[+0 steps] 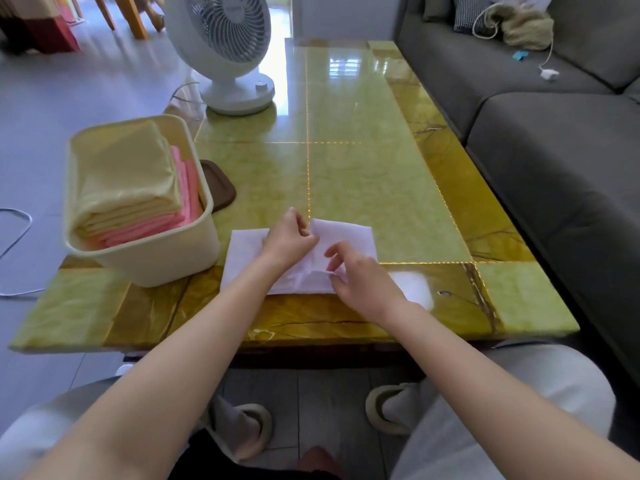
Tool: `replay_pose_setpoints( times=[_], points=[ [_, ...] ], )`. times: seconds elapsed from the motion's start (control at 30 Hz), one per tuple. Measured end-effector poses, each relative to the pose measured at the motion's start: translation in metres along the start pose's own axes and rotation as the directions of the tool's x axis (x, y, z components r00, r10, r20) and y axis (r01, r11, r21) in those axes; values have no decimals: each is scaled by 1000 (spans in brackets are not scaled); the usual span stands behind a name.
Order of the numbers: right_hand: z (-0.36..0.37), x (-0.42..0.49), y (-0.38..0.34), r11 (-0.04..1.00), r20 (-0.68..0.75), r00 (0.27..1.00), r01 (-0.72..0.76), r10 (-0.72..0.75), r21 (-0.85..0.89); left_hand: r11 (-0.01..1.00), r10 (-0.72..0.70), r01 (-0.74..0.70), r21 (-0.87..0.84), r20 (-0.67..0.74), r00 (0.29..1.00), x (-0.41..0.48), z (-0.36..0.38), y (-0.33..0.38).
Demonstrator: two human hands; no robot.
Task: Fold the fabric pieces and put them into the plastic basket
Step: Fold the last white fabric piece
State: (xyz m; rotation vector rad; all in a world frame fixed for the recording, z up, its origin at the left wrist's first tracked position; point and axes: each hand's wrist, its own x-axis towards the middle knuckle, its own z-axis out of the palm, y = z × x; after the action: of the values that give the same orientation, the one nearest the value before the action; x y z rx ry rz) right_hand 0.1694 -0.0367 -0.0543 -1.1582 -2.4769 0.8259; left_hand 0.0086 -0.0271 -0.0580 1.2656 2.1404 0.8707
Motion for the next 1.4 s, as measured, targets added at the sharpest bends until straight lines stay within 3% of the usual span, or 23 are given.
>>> replay_pose_setpoints(
  times=[0.13, 0.33, 0.43, 0.53, 0.7, 0.87, 1.0, 1.1, 1.23, 1.3, 1.4],
  points=[
    [3, -7, 6, 997, 103, 995, 21, -13, -78, 991, 15, -20, 135, 37, 999, -3, 5, -4],
    [9, -4, -1, 984, 101, 994, 63, -47, -167, 975, 85, -88, 205, 23, 996, -6, 6, -10],
    [18, 2, -12, 975, 129, 988, 113, -89, -193, 980, 148, -139, 146, -55, 987, -13, -9, -12],
    [30, 3, -22, 945, 203, 967, 204, -154, -254, 960, 180, -137, 243, -168, 969, -21, -29, -27],
    [44, -1, -29, 863, 287, 949, 249, -127, -439, 931, 35, 16, 364, -135, 990, -43, -37, -58],
    [41, -2, -30, 878, 297, 948, 236, -114, -417, 955, -137, 171, 241, -149, 979, -51, -35, -46],
    [39, -2, -23, 903, 296, 946, 238, -132, -358, 943, -221, 249, 222, -141, 965, -53, -35, -36],
    [34, -3, -17, 937, 236, 961, 210, -145, -278, 968, -241, 248, 33, -152, 959, -57, -42, -30],
    [24, -5, -22, 998, 162, 985, 54, -56, 22, 982, -112, 76, -176, -206, 972, -59, -45, -3],
    [14, -2, -26, 980, 103, 995, -25, 5, 197, 965, -51, -4, -262, -201, 978, -59, -38, 21],
    [-9, 2, -18, 936, -74, 990, -91, 123, 340, 913, 28, -57, -404, -77, 997, -63, -16, 54]
  ],
)
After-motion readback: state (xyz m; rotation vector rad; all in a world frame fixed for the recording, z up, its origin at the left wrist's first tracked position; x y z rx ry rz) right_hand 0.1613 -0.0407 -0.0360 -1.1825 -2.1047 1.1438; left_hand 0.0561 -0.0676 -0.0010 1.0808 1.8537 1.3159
